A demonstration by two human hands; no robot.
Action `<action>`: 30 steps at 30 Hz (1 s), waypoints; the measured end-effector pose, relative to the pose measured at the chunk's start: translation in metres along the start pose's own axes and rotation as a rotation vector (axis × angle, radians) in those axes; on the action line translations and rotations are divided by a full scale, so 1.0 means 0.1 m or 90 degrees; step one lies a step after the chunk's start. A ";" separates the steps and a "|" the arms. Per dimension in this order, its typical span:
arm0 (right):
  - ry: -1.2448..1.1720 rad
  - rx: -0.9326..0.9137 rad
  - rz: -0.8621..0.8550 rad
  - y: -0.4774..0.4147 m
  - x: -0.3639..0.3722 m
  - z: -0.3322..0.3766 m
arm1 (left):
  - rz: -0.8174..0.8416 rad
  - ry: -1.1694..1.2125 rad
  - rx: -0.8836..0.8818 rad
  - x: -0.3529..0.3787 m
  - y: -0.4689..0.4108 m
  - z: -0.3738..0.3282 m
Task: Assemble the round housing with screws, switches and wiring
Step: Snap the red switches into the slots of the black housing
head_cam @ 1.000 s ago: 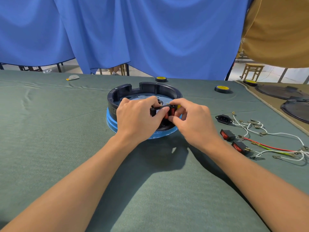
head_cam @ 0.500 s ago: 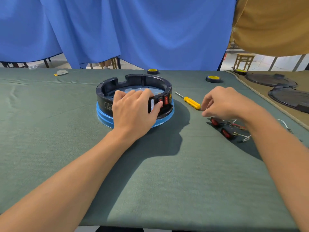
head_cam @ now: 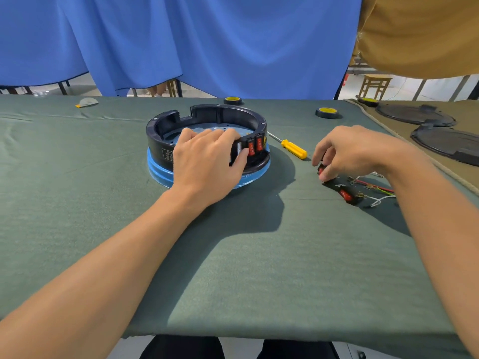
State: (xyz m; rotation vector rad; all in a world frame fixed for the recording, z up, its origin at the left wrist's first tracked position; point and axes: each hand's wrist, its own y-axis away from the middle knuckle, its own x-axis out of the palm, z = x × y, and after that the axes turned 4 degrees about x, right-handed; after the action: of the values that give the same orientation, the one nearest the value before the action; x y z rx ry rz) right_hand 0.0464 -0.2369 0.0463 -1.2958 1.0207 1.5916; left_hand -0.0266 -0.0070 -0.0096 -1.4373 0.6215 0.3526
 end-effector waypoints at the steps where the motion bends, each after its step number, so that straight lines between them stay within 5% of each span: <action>1: -0.030 -0.028 -0.028 0.00 0.00 0.01 | 0.013 0.002 0.024 -0.02 -0.01 0.04; 6: -0.370 -0.191 -0.132 0.07 0.08 0.22 | 0.046 0.003 0.086 -0.10 -0.04 0.14; 12: -0.572 -0.292 -0.119 0.09 0.18 0.44 | -0.026 0.110 -0.057 -0.09 -0.04 0.17; 20: -0.454 -0.358 -0.175 0.13 0.37 0.65 | -0.023 0.106 -0.148 -0.04 -0.04 0.18; 30: -0.396 -0.401 -0.264 0.16 0.40 0.73 | -0.033 0.125 -0.129 -0.08 -0.02 0.18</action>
State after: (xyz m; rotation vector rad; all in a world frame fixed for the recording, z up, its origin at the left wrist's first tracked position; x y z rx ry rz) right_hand 0.0032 -0.1693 0.0189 -1.1621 -0.1450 1.8583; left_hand -0.0282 0.0110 -0.0028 -1.6933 0.7210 0.2395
